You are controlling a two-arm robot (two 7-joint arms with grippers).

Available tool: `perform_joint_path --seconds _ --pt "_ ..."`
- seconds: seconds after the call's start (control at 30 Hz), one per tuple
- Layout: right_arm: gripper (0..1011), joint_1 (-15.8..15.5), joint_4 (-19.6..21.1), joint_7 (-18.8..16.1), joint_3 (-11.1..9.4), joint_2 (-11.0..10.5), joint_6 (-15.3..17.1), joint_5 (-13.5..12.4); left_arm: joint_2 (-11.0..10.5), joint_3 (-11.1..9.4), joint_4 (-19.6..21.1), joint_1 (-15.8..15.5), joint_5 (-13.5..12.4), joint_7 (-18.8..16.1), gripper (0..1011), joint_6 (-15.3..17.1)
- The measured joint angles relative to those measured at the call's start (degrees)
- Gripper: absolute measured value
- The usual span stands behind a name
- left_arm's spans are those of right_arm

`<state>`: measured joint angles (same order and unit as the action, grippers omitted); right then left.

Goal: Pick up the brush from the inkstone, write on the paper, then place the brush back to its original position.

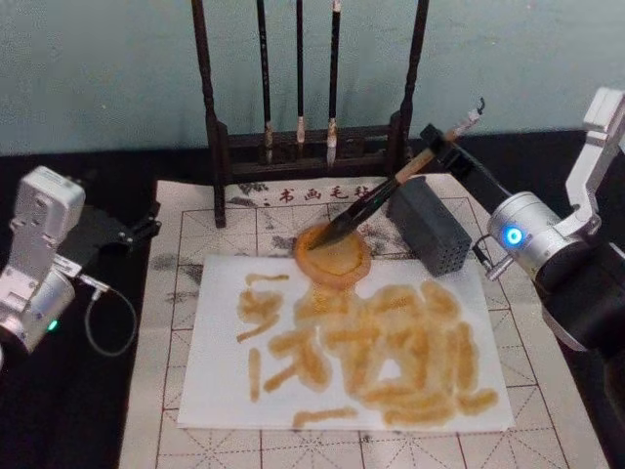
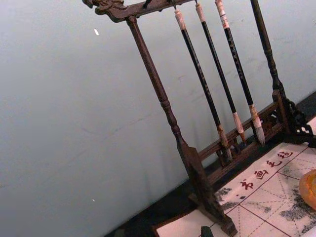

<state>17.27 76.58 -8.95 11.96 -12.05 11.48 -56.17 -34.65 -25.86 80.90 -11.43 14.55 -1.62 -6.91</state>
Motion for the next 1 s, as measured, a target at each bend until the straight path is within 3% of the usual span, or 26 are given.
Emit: perform_joint_path --seconds 0.57,1.0 --pt "185 0.3 -1.9 2.0 0.6 0.1 -1.3 -3.2 0.0 0.0 0.0 0.0 0.0 0.0 1001 0.0" --pt "185 1.5 -4.0 2.5 2.1 -0.3 -2.3 -4.7 0.0 0.0 0.0 0.0 0.0 0.0 1001 0.0"
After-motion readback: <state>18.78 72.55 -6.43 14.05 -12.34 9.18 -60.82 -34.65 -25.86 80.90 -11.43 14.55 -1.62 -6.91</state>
